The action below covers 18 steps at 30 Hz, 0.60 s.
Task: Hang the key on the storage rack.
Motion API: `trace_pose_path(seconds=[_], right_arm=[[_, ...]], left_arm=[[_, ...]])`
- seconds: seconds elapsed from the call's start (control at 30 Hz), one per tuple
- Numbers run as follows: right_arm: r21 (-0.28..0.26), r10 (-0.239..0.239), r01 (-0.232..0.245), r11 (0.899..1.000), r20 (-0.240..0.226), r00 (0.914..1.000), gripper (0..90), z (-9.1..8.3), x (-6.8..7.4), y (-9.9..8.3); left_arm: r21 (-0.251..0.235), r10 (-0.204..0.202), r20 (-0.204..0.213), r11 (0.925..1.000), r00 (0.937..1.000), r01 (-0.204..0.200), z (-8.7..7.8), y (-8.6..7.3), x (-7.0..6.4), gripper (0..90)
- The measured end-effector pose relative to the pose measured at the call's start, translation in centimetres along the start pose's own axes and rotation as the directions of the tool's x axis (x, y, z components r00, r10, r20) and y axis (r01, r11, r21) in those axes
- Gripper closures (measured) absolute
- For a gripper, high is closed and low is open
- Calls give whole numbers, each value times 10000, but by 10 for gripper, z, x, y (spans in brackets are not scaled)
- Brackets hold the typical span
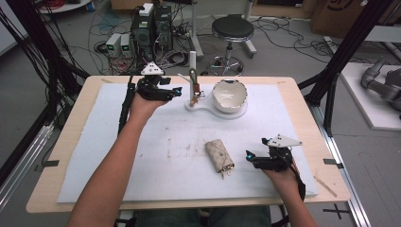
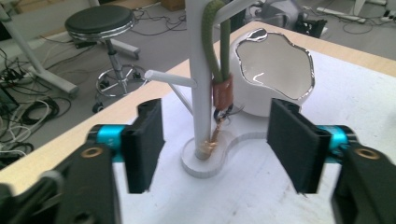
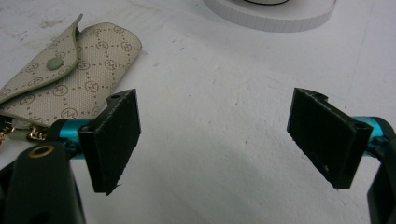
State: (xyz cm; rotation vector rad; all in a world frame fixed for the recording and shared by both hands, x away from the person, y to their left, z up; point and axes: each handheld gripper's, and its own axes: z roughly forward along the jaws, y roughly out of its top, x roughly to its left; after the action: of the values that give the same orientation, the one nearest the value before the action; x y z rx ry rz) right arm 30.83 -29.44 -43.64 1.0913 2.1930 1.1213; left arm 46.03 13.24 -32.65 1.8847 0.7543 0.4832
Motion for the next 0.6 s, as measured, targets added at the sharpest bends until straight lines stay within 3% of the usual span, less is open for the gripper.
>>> trace_pose_path(seconds=[0.23, 0.6], right_arm=[[-69, 23, -23, 10000, -52, 10000, 177, 3, 0, 3], [42, -189, 191, 9998, -367, 9991, 177, 14, 6, 11]], left_arm=[[-230, -167, 256, 9996, 9995, 173, -14, -15, -1, 278], [-543, -329, 182, 9979, 9993, 339, -64, -54, -6, 219]])
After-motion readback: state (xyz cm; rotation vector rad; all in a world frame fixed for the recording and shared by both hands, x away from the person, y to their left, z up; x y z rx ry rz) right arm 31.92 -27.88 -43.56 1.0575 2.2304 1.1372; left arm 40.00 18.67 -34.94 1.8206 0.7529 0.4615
